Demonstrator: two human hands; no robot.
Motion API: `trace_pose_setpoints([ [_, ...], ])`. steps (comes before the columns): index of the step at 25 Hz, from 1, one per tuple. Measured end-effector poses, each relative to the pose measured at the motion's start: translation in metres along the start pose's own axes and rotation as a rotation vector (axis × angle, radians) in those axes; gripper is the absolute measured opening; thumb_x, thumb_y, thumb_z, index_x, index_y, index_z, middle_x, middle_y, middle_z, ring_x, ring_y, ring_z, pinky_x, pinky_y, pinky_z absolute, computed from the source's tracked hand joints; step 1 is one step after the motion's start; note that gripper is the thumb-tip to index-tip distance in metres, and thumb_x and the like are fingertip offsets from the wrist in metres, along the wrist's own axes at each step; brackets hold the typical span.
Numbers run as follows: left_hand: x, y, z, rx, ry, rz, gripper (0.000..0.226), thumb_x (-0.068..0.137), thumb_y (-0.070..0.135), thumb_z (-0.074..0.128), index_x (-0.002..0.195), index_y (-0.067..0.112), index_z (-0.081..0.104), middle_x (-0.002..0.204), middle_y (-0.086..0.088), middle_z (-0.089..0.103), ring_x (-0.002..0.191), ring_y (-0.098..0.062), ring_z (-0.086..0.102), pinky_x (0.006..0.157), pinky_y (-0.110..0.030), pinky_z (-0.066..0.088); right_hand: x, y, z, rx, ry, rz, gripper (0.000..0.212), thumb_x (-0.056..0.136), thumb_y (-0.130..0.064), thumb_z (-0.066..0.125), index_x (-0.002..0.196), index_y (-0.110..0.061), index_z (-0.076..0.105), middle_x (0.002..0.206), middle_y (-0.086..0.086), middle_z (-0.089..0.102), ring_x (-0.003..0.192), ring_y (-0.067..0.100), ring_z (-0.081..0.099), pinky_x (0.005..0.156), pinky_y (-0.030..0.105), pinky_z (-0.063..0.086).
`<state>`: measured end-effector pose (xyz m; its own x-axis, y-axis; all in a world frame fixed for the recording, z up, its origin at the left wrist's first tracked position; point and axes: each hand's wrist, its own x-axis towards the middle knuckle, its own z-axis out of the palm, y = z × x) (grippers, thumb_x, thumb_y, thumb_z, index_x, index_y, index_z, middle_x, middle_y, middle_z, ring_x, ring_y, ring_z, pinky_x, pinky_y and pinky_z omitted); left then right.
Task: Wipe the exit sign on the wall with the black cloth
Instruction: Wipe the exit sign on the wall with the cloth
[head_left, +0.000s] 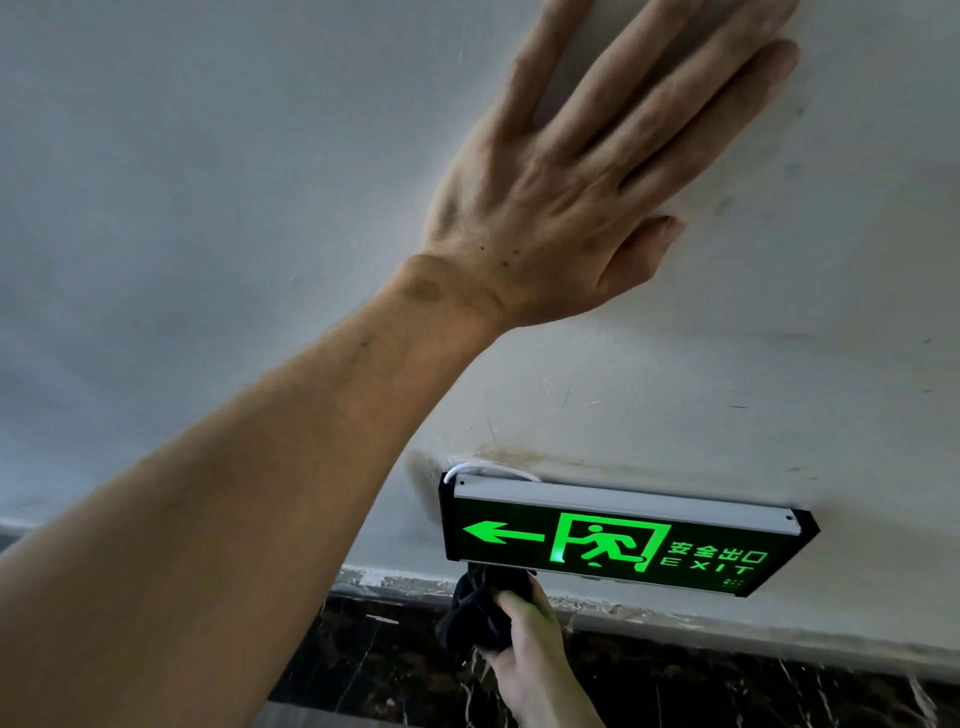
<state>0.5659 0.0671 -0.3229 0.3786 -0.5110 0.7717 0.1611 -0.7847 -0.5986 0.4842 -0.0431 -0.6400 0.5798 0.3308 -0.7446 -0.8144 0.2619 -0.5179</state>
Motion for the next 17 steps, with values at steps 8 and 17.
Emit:
trace_pose_setpoints([
  [8, 0.000, 0.001, -0.002, -0.008, -0.021, 0.005, 0.053, 0.096, 0.040, 0.047, 0.144, 0.018, 0.055, 0.144, -0.005, 0.055, 0.132, -0.029, 0.052, 0.106, -0.058, 0.036, 0.001, 0.015, 0.024, -0.066, -0.034, 0.083, 0.033, 0.082, 0.008, 0.060, 0.101, -0.017, 0.069, 0.101, 0.022, 0.070, 0.099, 0.041, 0.060, 0.085, 0.057, 0.047],
  [17, 0.001, -0.001, -0.002, -0.008, -0.047, 0.014, 0.053, 0.097, 0.040, 0.043, 0.144, 0.020, 0.054, 0.144, -0.003, 0.055, 0.129, -0.026, 0.054, 0.102, -0.055, 0.040, -0.001, 0.041, 0.030, -0.311, -0.234, 0.125, 0.047, 0.071, 0.011, 0.068, 0.107, -0.019, 0.070, 0.094, 0.019, 0.076, 0.090, 0.040, 0.071, 0.078, 0.053, 0.058],
])
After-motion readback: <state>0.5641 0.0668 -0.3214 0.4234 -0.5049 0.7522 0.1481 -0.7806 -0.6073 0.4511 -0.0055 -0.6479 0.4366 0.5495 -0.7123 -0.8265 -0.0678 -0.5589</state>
